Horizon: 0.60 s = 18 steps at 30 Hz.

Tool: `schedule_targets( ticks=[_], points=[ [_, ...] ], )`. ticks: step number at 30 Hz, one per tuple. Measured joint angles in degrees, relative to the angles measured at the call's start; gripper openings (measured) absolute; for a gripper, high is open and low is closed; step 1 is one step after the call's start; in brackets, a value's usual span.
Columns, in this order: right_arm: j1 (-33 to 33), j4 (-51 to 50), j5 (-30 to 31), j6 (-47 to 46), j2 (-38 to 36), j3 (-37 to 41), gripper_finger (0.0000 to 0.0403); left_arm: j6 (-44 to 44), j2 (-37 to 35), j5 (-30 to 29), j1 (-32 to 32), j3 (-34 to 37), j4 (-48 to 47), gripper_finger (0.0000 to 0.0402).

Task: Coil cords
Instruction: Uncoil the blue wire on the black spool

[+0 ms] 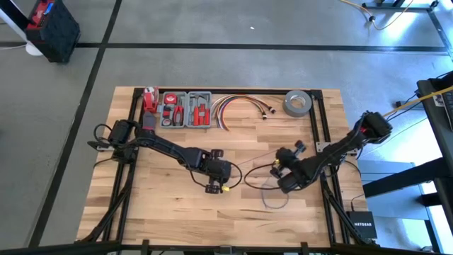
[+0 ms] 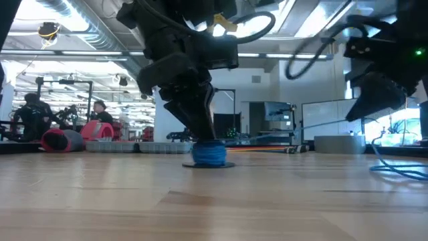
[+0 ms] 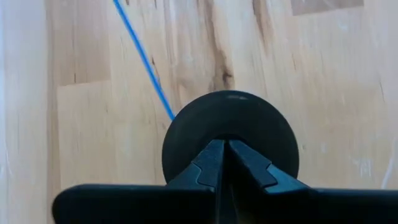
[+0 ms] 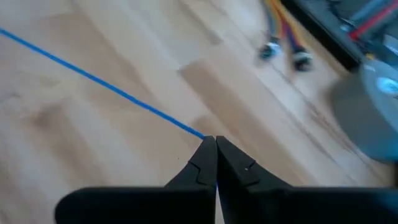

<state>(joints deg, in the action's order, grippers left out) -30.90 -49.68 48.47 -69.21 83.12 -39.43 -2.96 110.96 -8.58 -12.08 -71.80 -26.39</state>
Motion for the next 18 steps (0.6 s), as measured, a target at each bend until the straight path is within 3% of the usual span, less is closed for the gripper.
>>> schedule_targets(
  ticks=[4, 9, 14, 18],
  points=[
    [-0.3, -6.0, -1.3, -6.2, -0.4, 1.5, 0.0001, -0.9, 0.0, 0.0, -0.7, 0.0, -2.5, 0.0017],
    [-0.2, -4.5, -4.1, -7.1, -0.5, 3.6, 0.0009, -1.5, 0.0, 0.0, -1.3, 0.1, -3.7, 0.0017],
    [-0.2, -2.3, -8.2, 1.6, -0.5, 1.5, 0.0050, -1.7, 0.0, 0.3, -1.4, 0.1, -4.6, 0.0017],
    [-0.2, -5.1, -12.9, 8.9, -0.5, -2.2, 0.0107, -2.2, 0.0, 2.4, -1.3, 0.1, -5.1, 0.0017]
  ],
)
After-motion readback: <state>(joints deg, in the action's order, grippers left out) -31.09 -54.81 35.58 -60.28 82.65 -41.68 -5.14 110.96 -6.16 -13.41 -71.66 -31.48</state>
